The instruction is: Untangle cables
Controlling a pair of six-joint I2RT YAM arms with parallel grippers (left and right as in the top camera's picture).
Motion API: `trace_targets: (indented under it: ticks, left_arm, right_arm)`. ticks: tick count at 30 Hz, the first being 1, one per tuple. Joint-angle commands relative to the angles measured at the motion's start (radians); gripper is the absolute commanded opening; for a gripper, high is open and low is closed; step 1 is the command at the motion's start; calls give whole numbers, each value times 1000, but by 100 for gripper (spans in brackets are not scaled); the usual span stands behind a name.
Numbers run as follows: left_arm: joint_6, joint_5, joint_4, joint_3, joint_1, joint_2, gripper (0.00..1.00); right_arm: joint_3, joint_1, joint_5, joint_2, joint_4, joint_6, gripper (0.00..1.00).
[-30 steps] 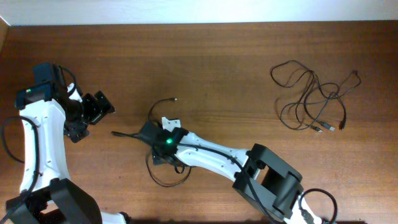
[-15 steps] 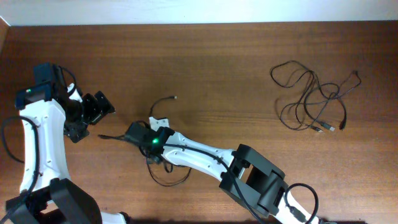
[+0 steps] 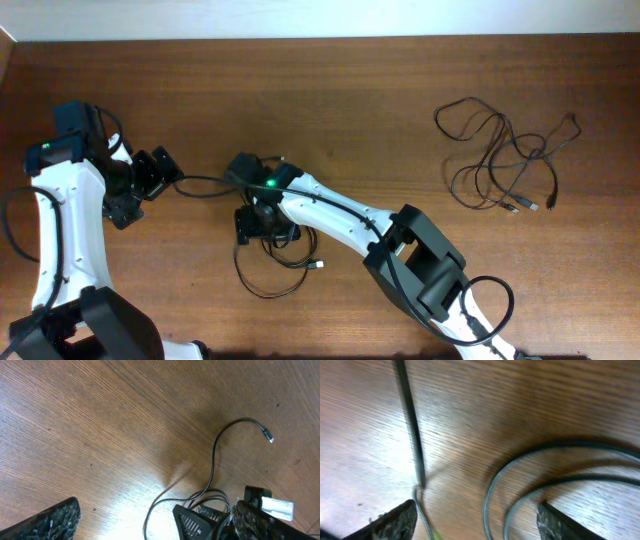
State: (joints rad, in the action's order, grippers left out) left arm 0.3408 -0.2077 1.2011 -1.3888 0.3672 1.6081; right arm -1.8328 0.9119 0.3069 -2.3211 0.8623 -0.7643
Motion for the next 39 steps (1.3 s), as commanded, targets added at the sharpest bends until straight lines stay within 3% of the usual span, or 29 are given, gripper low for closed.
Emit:
trace_targets:
  ticks: [1,3,4,8,15,16,17,18,26,27,28,32,37,39]
  left_arm:
    - [10,6,1,-13,5,-4,99]
    - [10,6,0,-13,5,-3,99]
    - [10,6,0,-13,5,-3,99]
    - [10,6,1,-13,5,-3,99]
    - [10,6,1,-13,5,-3,99]
    - [10,6,1,-13,5,-3,99]
    - [10,7,1,-13,5,-4,99]
    - [10,6,0,-13,5,-3,99]
    - [10,7,1,-13,5,-3,98]
    - [10,7,0,-13,5,-3,99]
    - [10,6,1,-13,5,-3,99]
    - [10,7,1,-13,5,-4,99]
    - [10,7,0,-13,5,-3,99]
    - [10,6,1,-13,5,-3,99]
  right_arm:
    - [-8,5,21,-42,-45,-59,81]
    - [-7,18,-162,-42,-59,-121,88]
    - [-7,32,-260,-42,-56,-140,100]
    - [10,96,-463,-58,-58,-180,99]
    - [17,129,-394,-147,-42,-175,99]
    - [17,129,-388,-147,-17,-176,82]
    - [17,129,-382,-147,34,-192,55]
    - [17,128,-382,-147,71,-211,48]
    - [17,128,-382,-147,164,-212,28]
    - [17,128,-382,-147,169,-211,23]
    - [17,128,-382,-147,168,-187,6]
    - [-6,103,-382,-95,197,-74,4]
    - [-31,55,-382,190,201,327,4]
    - [-31,34,-383,317,200,422,4]
